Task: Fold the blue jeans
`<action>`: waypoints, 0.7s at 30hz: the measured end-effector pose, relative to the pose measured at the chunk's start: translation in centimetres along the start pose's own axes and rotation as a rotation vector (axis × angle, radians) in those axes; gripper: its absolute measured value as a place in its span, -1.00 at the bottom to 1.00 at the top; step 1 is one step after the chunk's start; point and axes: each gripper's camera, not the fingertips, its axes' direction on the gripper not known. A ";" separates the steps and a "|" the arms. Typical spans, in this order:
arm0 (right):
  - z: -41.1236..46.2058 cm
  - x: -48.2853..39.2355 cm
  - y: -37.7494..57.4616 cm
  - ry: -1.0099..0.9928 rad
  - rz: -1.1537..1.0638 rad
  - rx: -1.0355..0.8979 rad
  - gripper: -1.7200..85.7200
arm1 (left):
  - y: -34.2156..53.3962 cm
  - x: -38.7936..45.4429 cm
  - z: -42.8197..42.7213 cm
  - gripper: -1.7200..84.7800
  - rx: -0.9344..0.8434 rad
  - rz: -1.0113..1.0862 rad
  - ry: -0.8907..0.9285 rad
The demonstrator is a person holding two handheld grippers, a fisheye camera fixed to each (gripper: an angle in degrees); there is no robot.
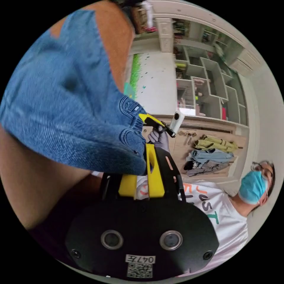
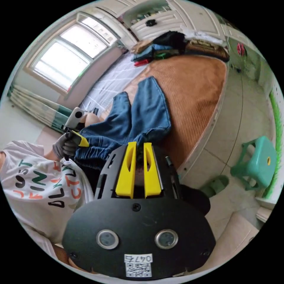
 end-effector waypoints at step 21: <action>-18.0 -12.0 -15.0 0.410 -0.347 0.542 -0.95 | -23.3 22.9 -18.8 -0.91 0.074 0.287 0.225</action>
